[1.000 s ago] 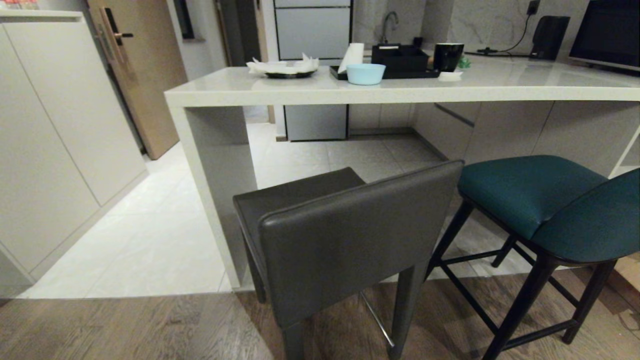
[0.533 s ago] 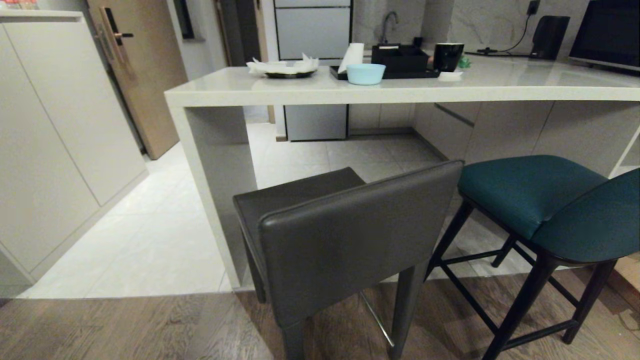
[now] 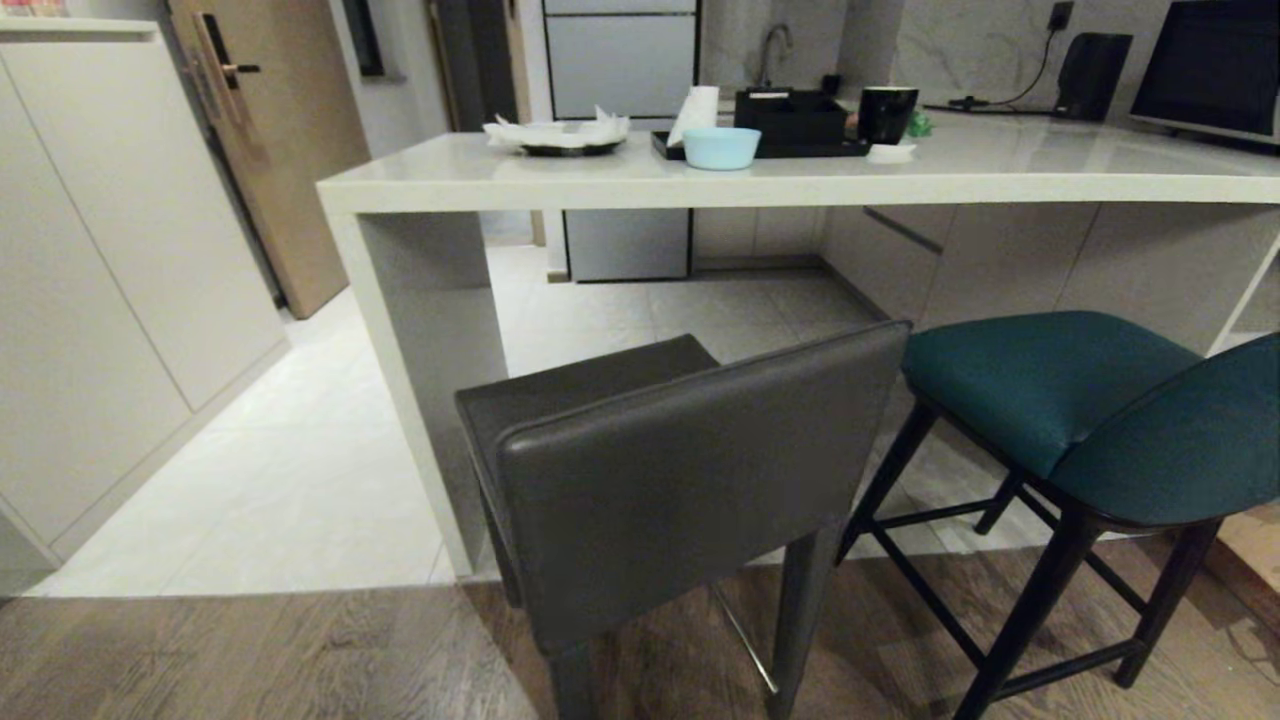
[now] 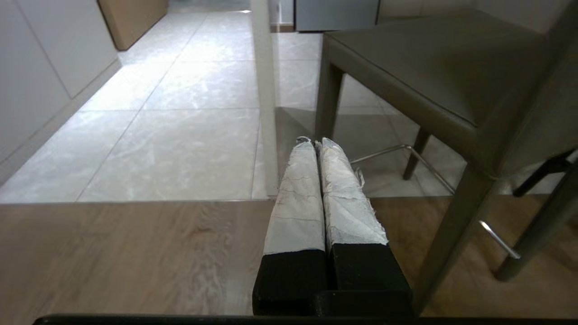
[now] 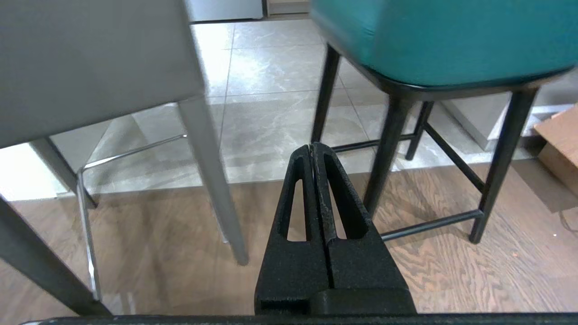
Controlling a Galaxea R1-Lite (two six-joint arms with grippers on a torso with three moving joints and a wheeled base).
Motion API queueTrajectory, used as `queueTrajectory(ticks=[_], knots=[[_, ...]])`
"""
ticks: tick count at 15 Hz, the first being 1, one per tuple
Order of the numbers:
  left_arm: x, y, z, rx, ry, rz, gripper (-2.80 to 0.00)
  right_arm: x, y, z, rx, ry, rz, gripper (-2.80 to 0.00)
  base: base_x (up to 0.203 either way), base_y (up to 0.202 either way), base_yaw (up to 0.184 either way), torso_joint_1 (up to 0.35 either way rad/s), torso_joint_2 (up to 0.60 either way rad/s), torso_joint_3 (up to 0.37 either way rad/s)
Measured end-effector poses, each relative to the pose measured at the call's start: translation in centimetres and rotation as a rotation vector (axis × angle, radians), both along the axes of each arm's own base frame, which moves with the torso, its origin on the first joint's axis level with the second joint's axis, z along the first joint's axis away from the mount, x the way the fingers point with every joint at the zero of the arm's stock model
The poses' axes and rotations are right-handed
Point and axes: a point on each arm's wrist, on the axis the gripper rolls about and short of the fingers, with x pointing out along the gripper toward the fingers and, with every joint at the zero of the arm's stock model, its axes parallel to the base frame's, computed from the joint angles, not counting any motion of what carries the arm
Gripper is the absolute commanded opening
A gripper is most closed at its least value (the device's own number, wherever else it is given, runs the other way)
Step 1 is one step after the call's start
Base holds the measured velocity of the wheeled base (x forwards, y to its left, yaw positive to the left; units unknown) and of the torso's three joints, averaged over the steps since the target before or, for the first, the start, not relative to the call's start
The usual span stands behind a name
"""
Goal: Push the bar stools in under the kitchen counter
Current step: Push the blue chair back under the dining table
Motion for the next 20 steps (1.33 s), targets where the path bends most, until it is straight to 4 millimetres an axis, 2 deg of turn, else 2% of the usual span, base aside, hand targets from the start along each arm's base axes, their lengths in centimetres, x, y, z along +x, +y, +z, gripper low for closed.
queueTrajectory(ticks=[20], knots=[[0.00, 0.00, -0.01, -0.002, 0.001, -0.001, -2.80, 0.00, 0.00, 0.00, -0.001, 0.000, -0.001, -2.80, 0.000, -0.196, 0.002, 0.002, 0.00, 0.003]])
